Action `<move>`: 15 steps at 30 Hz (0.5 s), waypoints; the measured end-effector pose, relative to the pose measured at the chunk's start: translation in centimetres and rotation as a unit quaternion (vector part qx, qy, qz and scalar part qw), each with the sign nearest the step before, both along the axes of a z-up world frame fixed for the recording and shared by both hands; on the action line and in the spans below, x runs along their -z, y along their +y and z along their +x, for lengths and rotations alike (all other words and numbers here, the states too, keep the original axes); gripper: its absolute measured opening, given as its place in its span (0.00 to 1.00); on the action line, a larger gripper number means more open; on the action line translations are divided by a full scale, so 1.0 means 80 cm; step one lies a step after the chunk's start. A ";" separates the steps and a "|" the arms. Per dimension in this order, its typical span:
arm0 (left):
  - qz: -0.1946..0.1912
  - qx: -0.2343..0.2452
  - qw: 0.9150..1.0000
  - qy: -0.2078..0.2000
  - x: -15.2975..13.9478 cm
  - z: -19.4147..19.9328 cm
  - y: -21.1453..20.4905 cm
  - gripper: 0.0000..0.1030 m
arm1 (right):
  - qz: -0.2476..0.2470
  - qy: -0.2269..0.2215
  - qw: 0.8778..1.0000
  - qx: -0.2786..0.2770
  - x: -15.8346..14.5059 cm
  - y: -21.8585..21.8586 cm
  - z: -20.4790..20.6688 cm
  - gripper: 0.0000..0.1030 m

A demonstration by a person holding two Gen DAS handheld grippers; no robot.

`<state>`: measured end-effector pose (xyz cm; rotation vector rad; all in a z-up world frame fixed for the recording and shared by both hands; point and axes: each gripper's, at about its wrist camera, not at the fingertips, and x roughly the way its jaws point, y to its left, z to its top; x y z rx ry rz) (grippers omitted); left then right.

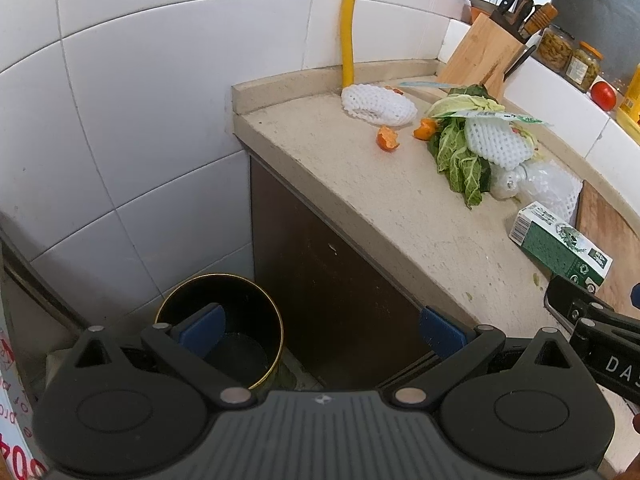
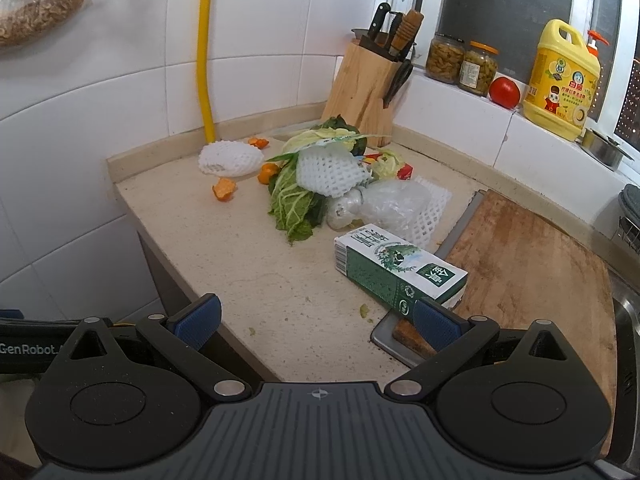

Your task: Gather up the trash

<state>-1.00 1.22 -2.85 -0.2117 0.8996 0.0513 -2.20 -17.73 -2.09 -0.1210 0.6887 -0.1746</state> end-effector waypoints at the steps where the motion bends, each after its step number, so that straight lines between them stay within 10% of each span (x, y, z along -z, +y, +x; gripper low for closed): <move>1: 0.000 0.000 1.000 0.000 0.000 0.000 0.000 0.97 | 0.000 0.000 1.000 0.000 -0.001 -0.001 -0.001 1.00; 15: 0.006 0.004 1.000 0.002 0.002 0.000 -0.006 0.97 | 0.004 0.002 1.000 -0.001 0.001 -0.005 -0.004 1.00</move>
